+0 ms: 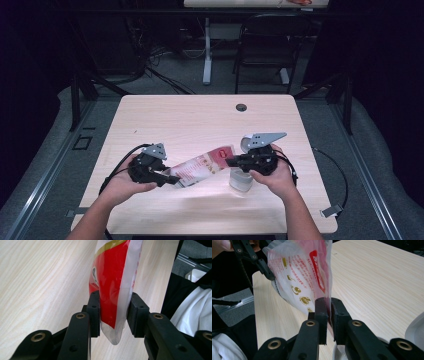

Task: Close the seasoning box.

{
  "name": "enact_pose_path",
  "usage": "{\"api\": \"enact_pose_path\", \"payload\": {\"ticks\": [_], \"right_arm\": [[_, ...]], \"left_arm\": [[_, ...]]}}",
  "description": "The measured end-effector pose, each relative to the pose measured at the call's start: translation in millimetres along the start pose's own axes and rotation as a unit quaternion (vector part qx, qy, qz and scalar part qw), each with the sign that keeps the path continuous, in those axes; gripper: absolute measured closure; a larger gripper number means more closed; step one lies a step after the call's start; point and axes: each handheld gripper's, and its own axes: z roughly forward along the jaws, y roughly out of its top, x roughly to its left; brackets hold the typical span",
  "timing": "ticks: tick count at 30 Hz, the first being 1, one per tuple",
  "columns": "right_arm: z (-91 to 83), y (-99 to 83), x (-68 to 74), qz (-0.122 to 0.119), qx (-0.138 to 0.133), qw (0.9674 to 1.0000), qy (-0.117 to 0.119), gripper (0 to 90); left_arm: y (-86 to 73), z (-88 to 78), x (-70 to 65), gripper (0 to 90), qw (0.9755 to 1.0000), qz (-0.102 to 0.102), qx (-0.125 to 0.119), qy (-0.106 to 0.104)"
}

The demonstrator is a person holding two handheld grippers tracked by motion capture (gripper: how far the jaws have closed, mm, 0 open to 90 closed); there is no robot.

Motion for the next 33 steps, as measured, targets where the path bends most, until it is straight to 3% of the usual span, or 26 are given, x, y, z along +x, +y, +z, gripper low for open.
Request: {"api": "enact_pose_path", "payload": {"ticks": [33], "right_arm": [[-3.7,-7.6,-8.3,0.020,-0.002,0.9998,-0.003,82.0]], "left_arm": [[17.4,-22.1,3.2,70.3,0.9989,-0.002,-0.047,0.006]]}}
